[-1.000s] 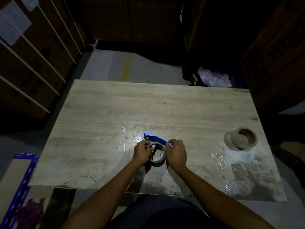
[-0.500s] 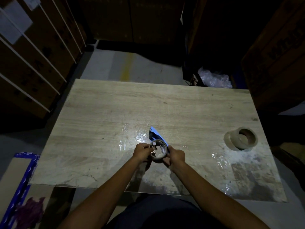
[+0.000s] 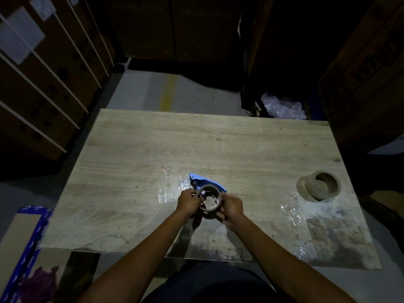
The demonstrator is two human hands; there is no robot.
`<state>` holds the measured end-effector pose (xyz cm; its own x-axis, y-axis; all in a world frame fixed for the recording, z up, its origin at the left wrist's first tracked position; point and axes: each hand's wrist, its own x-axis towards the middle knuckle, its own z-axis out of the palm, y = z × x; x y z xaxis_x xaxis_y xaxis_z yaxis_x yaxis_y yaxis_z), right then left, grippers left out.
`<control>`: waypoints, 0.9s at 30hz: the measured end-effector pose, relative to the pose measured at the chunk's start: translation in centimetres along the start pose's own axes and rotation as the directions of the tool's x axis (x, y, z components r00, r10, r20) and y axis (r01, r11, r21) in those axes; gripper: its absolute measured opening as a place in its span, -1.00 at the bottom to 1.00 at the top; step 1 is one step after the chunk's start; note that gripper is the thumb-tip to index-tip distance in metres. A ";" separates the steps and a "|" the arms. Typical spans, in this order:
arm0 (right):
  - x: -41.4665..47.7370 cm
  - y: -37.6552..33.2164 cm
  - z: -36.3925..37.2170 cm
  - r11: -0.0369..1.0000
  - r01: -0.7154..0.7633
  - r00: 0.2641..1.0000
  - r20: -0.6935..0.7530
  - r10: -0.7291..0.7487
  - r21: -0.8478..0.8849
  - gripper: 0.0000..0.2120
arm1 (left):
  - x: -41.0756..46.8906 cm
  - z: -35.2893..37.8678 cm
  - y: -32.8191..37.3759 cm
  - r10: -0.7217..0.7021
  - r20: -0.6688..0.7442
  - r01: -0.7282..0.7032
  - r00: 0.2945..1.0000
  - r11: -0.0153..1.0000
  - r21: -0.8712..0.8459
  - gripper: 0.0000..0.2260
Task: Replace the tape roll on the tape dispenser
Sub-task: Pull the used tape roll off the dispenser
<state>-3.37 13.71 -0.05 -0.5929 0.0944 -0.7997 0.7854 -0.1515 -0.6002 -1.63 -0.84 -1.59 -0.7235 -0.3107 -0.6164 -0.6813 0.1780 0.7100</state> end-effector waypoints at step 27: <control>-1.0 -0.4 -0.8 0.812 0.324 0.946 0.157 -0.284 -0.486 -0.82 | -2.5 0.0 1.7 0.056 -0.039 -0.057 0.998 0.998 -0.018 -0.78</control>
<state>-2.98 14.48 1.00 -0.8119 -0.0222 -0.5834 0.5315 0.3855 -0.7543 -0.94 0.28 1.16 -0.7558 -0.3360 -0.5620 -0.6371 0.1789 0.7497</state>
